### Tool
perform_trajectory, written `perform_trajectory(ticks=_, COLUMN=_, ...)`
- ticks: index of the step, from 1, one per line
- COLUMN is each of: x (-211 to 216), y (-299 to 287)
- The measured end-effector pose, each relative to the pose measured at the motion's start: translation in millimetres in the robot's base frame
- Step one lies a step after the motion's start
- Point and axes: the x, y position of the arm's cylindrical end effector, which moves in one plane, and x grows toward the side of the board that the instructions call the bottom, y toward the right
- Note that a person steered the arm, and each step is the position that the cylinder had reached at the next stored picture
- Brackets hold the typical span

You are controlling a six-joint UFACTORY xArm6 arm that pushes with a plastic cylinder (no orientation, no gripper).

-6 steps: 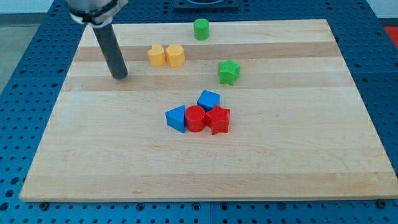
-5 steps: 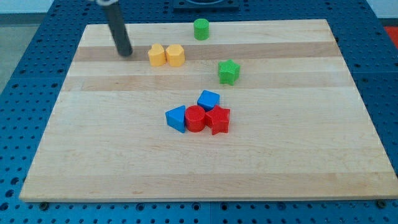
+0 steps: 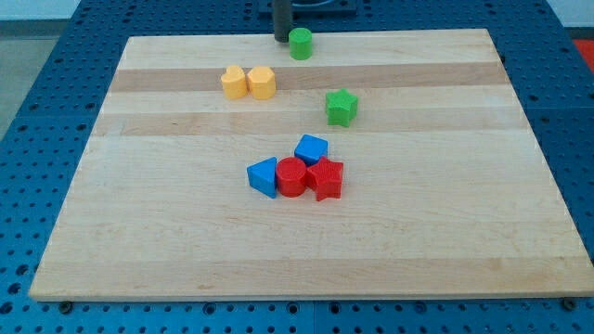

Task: Move green circle to yellow hexagon

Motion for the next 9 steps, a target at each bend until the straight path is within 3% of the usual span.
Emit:
perform_trajectory(ticks=2, x=0.0, y=70.1)
perform_trajectory(ticks=7, x=41.8, y=1.1)
perform_trajectory(ticks=9, x=83.4, y=-26.4)
